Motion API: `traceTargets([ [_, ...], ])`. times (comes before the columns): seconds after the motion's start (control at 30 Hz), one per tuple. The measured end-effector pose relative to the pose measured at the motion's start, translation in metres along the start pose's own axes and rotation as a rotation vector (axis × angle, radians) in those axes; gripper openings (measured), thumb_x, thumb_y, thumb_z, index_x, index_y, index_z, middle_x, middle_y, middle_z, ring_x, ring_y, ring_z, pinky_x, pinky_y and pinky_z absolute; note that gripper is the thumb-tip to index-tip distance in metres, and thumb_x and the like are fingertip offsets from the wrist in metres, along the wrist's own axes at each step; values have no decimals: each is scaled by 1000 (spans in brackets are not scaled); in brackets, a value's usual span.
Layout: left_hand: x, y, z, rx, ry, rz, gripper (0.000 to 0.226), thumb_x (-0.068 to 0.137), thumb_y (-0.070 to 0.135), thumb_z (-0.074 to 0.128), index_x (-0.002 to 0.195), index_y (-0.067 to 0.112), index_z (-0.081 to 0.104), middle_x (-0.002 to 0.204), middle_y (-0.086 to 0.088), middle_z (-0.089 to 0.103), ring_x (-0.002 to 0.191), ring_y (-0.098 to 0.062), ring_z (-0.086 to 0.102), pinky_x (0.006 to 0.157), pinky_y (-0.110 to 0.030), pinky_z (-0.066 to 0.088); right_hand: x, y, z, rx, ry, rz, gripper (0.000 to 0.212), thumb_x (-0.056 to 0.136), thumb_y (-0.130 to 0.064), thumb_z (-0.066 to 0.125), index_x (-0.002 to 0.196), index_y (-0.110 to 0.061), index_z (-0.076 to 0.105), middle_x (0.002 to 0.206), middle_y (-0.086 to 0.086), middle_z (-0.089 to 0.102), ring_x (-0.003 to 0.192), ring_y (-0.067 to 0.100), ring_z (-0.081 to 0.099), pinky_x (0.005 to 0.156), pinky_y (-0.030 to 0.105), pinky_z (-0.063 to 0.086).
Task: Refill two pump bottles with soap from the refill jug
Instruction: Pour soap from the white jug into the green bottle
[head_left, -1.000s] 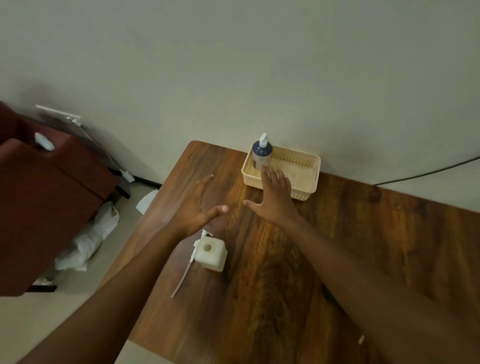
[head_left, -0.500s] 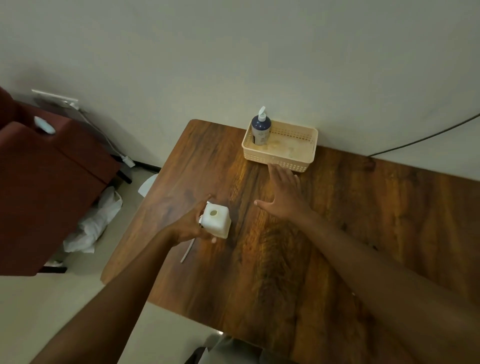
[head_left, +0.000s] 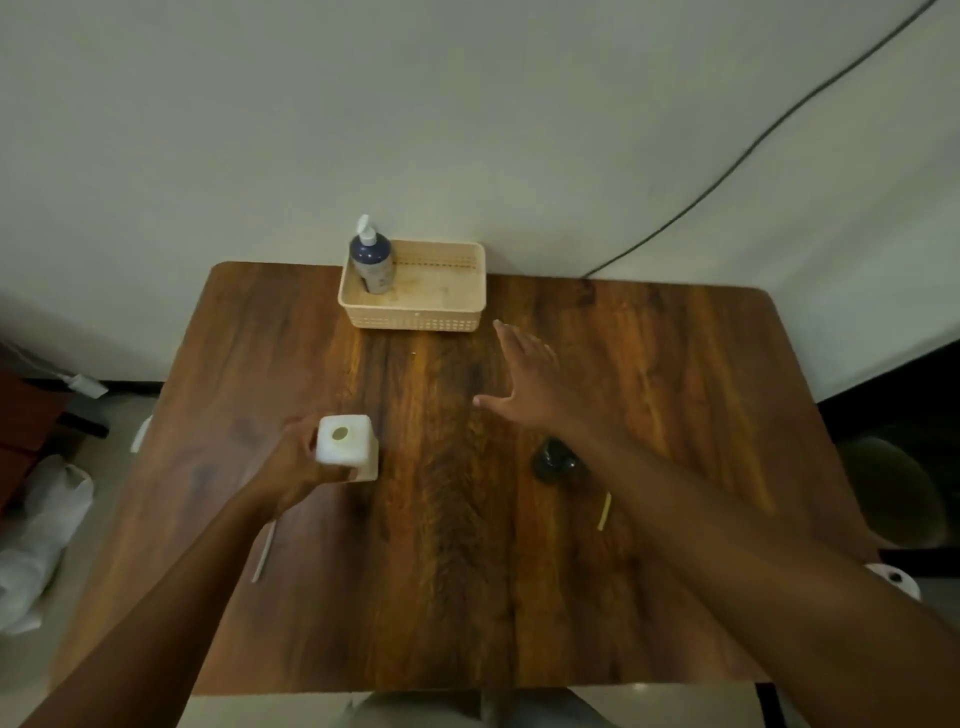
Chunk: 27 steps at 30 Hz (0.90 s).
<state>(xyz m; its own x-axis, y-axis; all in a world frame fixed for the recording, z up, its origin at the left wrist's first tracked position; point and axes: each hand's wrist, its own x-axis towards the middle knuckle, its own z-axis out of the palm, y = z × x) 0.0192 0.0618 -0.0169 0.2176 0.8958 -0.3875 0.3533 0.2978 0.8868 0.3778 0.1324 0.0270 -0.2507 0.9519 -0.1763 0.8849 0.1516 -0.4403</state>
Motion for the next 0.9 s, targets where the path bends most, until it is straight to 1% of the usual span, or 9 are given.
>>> traceTargets([
  [0.07, 5, 10, 10, -22, -34, 15, 74, 73, 4, 89, 138, 3, 53, 134, -16, 64, 124, -32, 63, 103, -58, 53, -11, 17, -11, 60, 21, 78, 116, 78, -71, 68, 160, -36, -6, 171, -2, 5, 156, 25, 9, 120, 49, 15],
  [0.17, 15, 27, 31, -48, -83, 35, 88, 65, 19, 95, 140, 11, 51, 134, -9, 63, 123, -25, 64, 90, -39, 62, -30, 48, -21, 195, 45, 224, 116, 76, -72, 71, 159, -41, -3, 171, -3, 6, 155, 27, 15, 118, 50, 25],
  [0.23, 22, 35, 46, -90, -112, 42, 86, 66, 15, 94, 139, 18, 50, 134, -7, 61, 125, -25, 62, 83, -31, 63, -44, 66, -23, 299, 49, 285, 119, 73, -74, 72, 160, -41, -2, 171, -2, 7, 154, 25, 16, 120, 48, 26],
  [0.4, 34, 52, 74, -129, -163, 70, 84, 60, 34, 90, 135, 32, 51, 134, 2, 62, 122, -14, 63, 84, -30, 62, -81, 91, -13, 537, 35, 398, 134, 57, -82, 79, 160, -43, 1, 170, -4, 13, 153, 24, 22, 117, 46, 29],
  [0.5, 39, 59, 88, -127, -147, 82, 85, 63, 35, 90, 138, 29, 49, 134, 3, 61, 123, -14, 63, 86, -33, 62, -96, 98, 5, 625, 8, 465, 142, 51, -78, 85, 160, -42, 1, 170, -2, 13, 152, 27, 22, 118, 54, 31],
  [0.63, 39, 65, 97, -158, -128, 98, 78, 65, 34, 88, 132, 34, 50, 133, 3, 61, 122, -13, 64, 84, -33, 62, -109, 93, 36, 728, -5, 481, 148, 51, -65, 93, 161, -40, -2, 171, -3, 8, 154, 24, 16, 121, 49, 23],
  [0.7, 40, 66, 102, -177, -123, 96, 77, 65, 33, 88, 132, 34, 50, 132, 4, 62, 122, -13, 64, 83, -31, 62, -111, 90, 50, 727, -3, 485, 150, 48, -65, 94, 161, -39, -1, 171, -3, 7, 154, 23, 14, 122, 51, 23],
  [0.8, 38, 66, 105, -201, -117, 85, 78, 67, 31, 87, 134, 32, 49, 134, 3, 61, 125, -15, 63, 84, -31, 62, -108, 86, 67, 736, 0, 478, 147, 50, -57, 97, 162, -35, 4, 170, -2, 12, 153, 24, 18, 122, 51, 25],
  [0.9, 36, 65, 105, -212, -104, 87, 77, 68, 30, 86, 135, 31, 48, 134, 3, 61, 127, -18, 62, 85, -34, 63, -104, 83, 78, 741, 77, 487, 132, 56, -41, 100, 160, -27, 20, 164, 0, 30, 149, 22, 30, 120, 48, 32],
])
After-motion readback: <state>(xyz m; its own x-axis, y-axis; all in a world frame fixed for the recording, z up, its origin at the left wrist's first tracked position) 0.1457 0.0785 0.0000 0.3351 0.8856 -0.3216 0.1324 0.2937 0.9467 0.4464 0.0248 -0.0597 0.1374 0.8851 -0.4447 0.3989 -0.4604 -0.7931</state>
